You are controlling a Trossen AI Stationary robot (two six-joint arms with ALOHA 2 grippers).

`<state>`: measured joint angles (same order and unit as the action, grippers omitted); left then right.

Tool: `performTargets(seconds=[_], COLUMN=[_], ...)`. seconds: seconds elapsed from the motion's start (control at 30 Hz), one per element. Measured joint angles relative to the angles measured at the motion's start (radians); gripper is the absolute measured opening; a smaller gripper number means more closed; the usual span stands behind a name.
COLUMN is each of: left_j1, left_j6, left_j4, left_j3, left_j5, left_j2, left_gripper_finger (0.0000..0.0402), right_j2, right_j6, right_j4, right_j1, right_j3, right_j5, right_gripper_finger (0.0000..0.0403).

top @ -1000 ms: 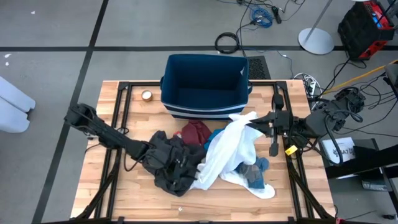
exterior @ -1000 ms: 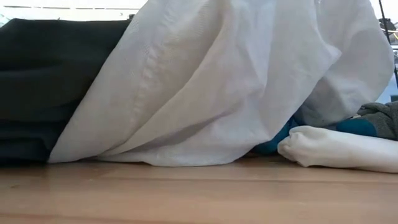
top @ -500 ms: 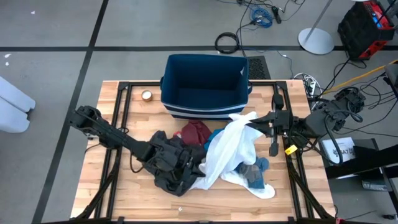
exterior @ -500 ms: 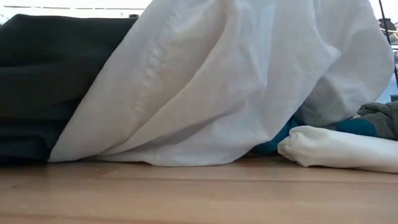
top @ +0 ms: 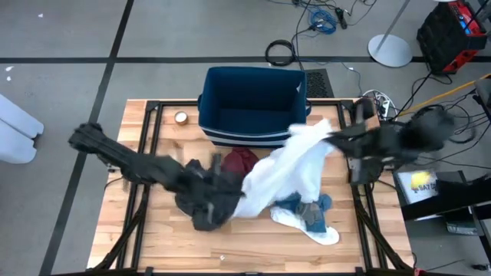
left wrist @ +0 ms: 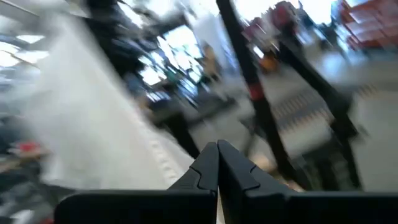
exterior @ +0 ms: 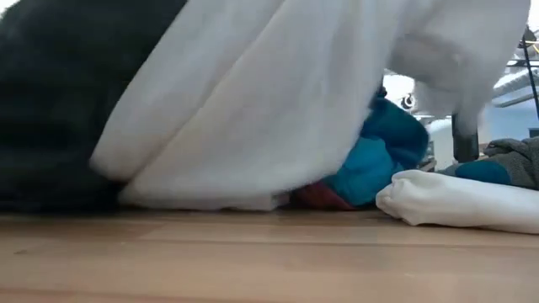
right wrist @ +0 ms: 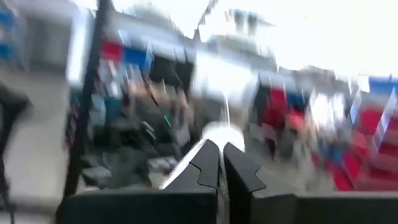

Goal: Sort clothes
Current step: Put the white shirt into the blue bin

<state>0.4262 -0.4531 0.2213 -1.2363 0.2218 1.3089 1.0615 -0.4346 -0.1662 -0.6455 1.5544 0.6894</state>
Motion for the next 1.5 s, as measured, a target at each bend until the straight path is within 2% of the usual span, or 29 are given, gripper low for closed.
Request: performTargets(seconds=[0.13, 0.23, 0.37, 0.53, 0.7, 0.8, 1.0, 1.13, 1.23, 1.5], left_j1=[-0.016, -0.017, -0.016, -0.017, -0.024, -0.035, -0.052, -0.070, -0.080, -0.101], left_j6=[0.024, 0.069, 0.142, 0.224, 0.235, 0.241, 0.348, 0.402, 0.451, 0.553], left_j4=[-0.077, -0.151, -0.220, -0.296, -0.290, -0.293, -0.266, -0.234, -0.188, -0.121], left_j3=[-0.014, -0.012, -0.011, -0.011, -0.011, -0.009, -0.010, -0.008, -0.009, -0.009], left_j5=[0.017, 0.017, 0.011, -0.008, 0.017, 0.030, 0.025, 0.036, 0.024, -0.047], left_j2=[-0.097, -0.124, -0.111, -0.017, 0.115, 0.194, 0.341, 0.434, 0.478, 0.538], left_gripper_finger=[0.0001, 0.0001, 0.0002, 0.0022, 0.0052, 0.0085, 0.0160, 0.0193, 0.0205, 0.0208], right_j2=[0.000, 0.004, 0.016, 0.026, 0.057, 0.064, 0.063, 0.062, 0.062, 0.062], right_j6=[-0.182, -0.267, -0.292, -0.288, -0.288, -0.290, -0.292, -0.296, -0.310, -0.315], right_j4=[0.213, 0.332, 0.380, 0.341, 0.324, 0.329, 0.326, 0.313, 0.305, 0.259], right_j1=[-0.054, -0.070, -0.070, -0.070, -0.070, -0.070, -0.070, -0.070, -0.070, -0.070], right_j3=[0.083, 0.138, 0.203, 0.210, 0.208, 0.208, 0.209, 0.209, 0.209, 0.209], right_j5=[-0.174, -0.323, -0.404, -0.387, -0.295, -0.263, -0.228, -0.209, -0.206, -0.092], right_gripper_finger=[0.0000, 0.0000, 0.0000, 0.0000, 0.0000, 0.0000, 0.0000, 0.0000, 0.0000, 0.0000])
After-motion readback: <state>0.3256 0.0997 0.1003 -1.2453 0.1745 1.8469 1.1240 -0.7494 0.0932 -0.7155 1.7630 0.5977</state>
